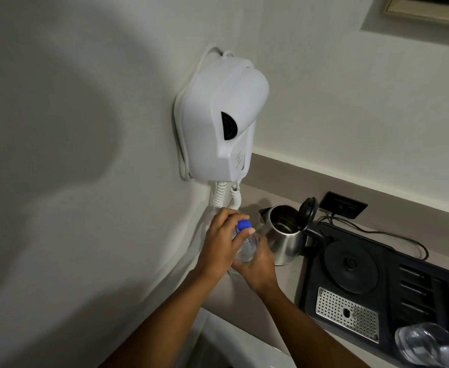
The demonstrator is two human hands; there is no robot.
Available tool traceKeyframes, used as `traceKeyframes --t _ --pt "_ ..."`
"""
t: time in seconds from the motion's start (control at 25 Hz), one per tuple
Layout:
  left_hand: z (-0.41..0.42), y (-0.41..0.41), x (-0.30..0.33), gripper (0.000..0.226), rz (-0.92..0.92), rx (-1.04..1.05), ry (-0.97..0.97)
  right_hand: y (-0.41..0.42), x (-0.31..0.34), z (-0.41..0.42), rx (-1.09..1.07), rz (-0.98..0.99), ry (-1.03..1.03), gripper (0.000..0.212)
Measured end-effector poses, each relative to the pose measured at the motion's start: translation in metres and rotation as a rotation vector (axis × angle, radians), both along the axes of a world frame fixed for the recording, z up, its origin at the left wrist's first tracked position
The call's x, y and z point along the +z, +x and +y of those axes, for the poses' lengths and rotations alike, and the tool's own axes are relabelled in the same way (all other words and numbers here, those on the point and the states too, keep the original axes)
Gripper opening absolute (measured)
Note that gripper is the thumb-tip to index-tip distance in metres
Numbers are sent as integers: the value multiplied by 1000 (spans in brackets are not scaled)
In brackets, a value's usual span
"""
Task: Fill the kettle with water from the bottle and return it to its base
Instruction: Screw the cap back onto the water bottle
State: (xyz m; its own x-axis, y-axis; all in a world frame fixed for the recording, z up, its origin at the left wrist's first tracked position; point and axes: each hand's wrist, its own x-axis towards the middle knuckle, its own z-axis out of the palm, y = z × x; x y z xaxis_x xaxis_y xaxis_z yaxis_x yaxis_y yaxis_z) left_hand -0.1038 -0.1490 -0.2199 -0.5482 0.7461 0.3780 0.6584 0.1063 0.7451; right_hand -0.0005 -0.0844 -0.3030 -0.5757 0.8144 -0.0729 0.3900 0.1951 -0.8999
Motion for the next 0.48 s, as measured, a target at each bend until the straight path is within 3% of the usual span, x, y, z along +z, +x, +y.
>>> traceKeyframes --t 0.28,0.48 --pt "-7 8 0 27 -1 80 -34 3 2 -4 3 -22 -24 80" --pt "-5 6 9 24 164 -30 -95 6 6 1 5 -26 -40 85"
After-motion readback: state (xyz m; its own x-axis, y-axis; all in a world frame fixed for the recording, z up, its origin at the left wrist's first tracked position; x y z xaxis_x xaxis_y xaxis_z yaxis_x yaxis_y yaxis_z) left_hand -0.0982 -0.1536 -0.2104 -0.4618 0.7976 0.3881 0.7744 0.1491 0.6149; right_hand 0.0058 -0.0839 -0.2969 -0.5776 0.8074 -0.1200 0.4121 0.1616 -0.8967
